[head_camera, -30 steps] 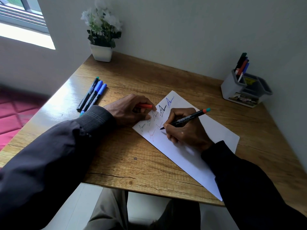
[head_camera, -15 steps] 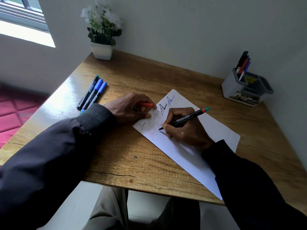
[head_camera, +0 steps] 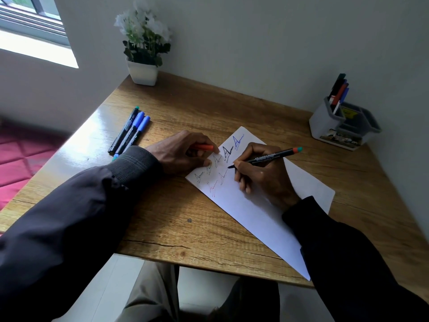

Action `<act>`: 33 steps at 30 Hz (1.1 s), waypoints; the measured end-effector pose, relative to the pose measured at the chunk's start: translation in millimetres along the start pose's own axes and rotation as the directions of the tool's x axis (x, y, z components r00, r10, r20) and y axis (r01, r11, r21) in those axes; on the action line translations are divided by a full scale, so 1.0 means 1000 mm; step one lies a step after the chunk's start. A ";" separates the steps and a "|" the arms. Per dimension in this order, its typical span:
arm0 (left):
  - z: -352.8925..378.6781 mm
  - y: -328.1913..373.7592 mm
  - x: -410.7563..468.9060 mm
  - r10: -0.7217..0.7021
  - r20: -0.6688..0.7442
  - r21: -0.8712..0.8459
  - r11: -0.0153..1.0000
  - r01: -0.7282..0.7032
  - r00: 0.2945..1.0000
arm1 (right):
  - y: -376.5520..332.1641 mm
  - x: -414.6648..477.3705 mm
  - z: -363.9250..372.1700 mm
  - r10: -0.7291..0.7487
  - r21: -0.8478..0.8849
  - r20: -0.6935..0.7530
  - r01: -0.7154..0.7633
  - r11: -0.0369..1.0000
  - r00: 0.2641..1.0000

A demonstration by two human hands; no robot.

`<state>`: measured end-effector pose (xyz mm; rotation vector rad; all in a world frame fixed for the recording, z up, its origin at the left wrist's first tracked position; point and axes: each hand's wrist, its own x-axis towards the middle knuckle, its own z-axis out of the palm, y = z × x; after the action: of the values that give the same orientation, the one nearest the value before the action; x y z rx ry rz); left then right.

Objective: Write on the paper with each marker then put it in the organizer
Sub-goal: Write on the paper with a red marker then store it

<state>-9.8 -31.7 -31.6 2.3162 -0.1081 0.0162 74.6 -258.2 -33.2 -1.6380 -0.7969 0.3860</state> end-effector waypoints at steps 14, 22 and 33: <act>-0.003 0.013 -0.009 -0.016 -0.131 -0.223 0.975 -0.013 0.991 | -0.002 0.011 -0.012 -0.024 0.276 -0.010 0.026 0.961 1.000; -0.003 0.017 -0.010 -0.036 -0.219 -0.254 0.967 -0.022 0.975 | -0.005 0.011 -0.011 -0.129 0.192 0.031 0.121 0.974 0.991; -0.003 0.016 -0.009 0.044 -0.218 -0.181 0.980 -0.084 0.975 | -0.003 0.009 -0.008 -0.121 0.077 0.031 0.118 0.990 0.992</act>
<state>-19.9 -40.1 -18.1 2.1052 -0.0722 0.2754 85.6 -257.9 -26.4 -1.5088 -0.8925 0.3570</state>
